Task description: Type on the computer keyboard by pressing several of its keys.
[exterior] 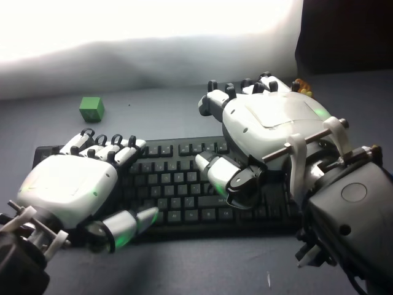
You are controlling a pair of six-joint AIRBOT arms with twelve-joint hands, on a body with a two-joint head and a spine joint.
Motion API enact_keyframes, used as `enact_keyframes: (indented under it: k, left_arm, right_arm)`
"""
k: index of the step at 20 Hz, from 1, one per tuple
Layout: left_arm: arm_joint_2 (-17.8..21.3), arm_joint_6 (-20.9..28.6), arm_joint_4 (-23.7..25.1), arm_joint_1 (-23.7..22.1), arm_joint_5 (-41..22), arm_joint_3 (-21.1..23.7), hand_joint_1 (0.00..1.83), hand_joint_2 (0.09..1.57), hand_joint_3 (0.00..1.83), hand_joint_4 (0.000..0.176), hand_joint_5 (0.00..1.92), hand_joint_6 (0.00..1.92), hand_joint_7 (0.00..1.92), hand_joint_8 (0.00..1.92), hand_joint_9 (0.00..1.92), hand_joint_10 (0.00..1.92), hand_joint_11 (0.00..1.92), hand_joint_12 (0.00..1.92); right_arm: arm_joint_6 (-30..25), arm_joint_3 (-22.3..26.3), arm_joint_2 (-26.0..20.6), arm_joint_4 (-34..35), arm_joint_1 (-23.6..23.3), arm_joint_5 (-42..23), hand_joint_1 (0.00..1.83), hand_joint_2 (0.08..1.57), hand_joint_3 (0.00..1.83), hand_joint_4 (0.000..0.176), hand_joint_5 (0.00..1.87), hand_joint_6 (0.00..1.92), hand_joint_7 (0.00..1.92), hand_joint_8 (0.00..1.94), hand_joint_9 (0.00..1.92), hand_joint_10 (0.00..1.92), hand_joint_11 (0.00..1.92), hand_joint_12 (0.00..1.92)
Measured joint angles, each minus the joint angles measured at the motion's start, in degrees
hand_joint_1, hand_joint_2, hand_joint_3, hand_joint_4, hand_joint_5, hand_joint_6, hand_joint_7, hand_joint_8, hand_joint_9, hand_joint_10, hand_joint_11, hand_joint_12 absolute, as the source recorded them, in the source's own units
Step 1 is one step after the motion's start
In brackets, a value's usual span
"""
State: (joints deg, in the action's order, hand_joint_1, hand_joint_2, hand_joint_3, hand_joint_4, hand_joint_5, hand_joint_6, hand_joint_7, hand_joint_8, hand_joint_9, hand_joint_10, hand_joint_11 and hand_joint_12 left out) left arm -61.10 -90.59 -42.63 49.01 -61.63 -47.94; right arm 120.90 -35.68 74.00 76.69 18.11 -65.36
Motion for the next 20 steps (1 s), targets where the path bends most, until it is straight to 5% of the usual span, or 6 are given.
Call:
enact_keyframes:
  k: [7,8,11,13,17,20]
  left_arm:
    - [6.0,0.5,0.1,-2.4,5.8,1.3,0.00,1.24,0.00,0.000,0.31,0.02,0.42,0.01,0.43,0.04,0.00,1.15]
    - [7.1,0.5,0.2,-2.4,7.5,1.8,0.00,1.29,0.01,0.000,0.58,0.11,0.70,0.10,0.63,0.13,0.00,1.41]
    - [10.0,0.9,0.6,-3.2,11.5,2.9,0.00,1.37,0.00,0.000,0.90,0.53,0.92,0.79,0.70,1.23,0.31,1.83]
    - [11.8,1.1,0.5,-3.9,14.2,3.6,0.06,1.41,0.01,0.000,0.95,1.07,1.00,1.33,0.85,1.61,0.57,1.92]
    - [16.2,2.0,1.0,-5.0,18.3,5.7,0.09,1.50,0.01,0.000,1.07,1.58,1.31,1.49,1.24,1.74,0.94,1.92]
    - [18.4,2.5,1.1,-4.9,20.5,6.8,0.08,1.54,0.01,0.000,1.03,1.69,1.31,1.56,1.24,1.79,0.97,1.92]
  right_arm:
    - [0.0,0.9,0.0,-0.1,0.4,0.7,0.48,1.33,0.00,0.000,0.28,0.48,0.46,0.01,0.25,0.74,0.00,1.55]
    - [0.0,0.9,0.0,0.0,0.4,0.6,0.39,1.30,0.00,0.000,0.55,0.59,0.73,0.12,0.46,0.83,0.04,1.64]
    - [0.0,0.9,0.0,-0.4,0.4,0.5,0.31,1.28,0.00,0.000,0.84,0.88,1.01,0.69,0.75,1.36,0.44,1.90]
    - [0.1,1.0,0.0,-0.4,0.4,0.5,0.27,1.32,0.01,0.000,0.81,1.15,1.08,1.14,0.93,1.61,0.64,1.92]
    - [0.2,1.3,0.0,-1.2,0.7,0.2,0.00,1.50,0.02,0.000,1.00,1.59,1.25,1.64,1.26,1.91,1.28,1.92]
    - [0.2,1.3,0.0,-1.3,0.8,0.1,0.00,1.55,0.03,0.000,0.99,1.66,1.26,1.72,1.31,1.92,1.36,1.92]
